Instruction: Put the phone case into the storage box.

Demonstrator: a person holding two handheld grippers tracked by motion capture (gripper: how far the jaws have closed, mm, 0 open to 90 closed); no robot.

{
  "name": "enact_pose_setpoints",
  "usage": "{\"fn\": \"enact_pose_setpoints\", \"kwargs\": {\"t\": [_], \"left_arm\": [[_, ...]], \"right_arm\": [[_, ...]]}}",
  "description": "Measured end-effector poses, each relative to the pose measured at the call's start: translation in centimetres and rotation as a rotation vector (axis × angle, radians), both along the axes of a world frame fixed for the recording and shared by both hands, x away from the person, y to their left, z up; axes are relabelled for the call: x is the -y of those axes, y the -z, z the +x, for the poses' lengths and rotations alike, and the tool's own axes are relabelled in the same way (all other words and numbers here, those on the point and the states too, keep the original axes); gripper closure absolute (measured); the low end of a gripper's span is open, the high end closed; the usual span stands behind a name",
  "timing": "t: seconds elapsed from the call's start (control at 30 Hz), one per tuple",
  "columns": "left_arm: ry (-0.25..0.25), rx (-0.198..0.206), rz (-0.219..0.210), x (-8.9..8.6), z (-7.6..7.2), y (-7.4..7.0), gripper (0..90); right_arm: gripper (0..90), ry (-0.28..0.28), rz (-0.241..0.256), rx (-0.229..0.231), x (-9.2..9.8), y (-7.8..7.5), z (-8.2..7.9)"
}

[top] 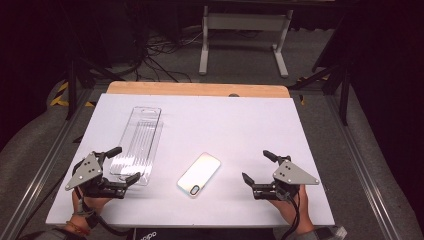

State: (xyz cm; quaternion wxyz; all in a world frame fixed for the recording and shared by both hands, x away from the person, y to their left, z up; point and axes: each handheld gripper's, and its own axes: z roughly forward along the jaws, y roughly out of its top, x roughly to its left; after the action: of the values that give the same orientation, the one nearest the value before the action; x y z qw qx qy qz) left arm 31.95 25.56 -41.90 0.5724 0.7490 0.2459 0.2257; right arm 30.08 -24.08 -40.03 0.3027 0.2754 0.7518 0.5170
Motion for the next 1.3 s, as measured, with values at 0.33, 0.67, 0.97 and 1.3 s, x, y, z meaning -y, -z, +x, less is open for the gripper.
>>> {"fn": "enact_pose_setpoints", "kwargs": {"t": [0.33,0.67,0.97,1.3], "left_arm": [[0.004,-0.012,0.008,0.2,-0.1,0.2,2.7],[-0.017,-0.014,0.039,-0.2,-0.6,0.5,3.7],[-0.016,-0.016,0.039,-0.2,-0.6,0.6,4.3],[-0.012,-0.019,0.042,-0.1,-0.7,0.7,4.4]], "right_arm": [[30.5,-0.012,-0.013,-0.026,-0.4,-0.1,0.8],[90.0,-0.095,-0.025,-0.106,-3.0,-1.1,4.0],[90.0,-0.168,-0.107,-0.219,-8.8,0.3,8.5],[90.0,-0.2,-0.182,-0.317,-12.8,2.9,11.4]]}}
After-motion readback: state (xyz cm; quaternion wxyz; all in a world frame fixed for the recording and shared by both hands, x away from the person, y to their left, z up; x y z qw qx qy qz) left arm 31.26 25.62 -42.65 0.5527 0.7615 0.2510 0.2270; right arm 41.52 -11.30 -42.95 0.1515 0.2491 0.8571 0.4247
